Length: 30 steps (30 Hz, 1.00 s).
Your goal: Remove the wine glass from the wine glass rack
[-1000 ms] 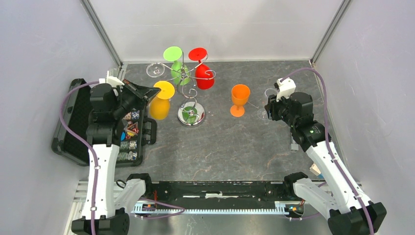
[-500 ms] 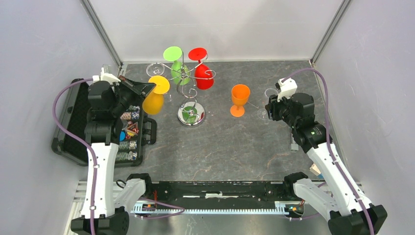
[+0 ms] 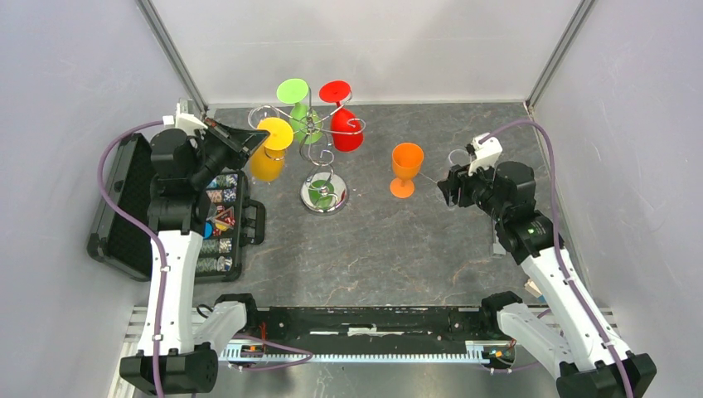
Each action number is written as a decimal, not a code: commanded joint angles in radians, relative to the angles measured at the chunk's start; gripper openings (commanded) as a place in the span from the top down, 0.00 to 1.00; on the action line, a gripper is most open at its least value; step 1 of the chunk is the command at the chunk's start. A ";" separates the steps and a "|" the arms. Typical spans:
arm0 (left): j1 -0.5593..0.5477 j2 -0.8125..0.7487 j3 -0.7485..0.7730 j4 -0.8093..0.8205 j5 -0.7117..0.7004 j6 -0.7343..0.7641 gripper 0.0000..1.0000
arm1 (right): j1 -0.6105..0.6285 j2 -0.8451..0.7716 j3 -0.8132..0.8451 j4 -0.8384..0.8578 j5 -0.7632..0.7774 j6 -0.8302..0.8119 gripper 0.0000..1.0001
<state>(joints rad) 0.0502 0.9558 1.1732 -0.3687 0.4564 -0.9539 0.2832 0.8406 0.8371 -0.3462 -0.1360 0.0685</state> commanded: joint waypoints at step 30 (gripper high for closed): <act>-0.009 -0.105 -0.097 0.094 0.333 -0.246 0.98 | 0.006 -0.111 -0.372 0.859 -0.506 0.640 0.10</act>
<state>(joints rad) 0.0433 0.8898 1.0779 -0.2951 0.7544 -1.1427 0.2832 0.7387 0.4953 0.2947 -0.5823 0.5591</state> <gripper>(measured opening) 0.033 0.891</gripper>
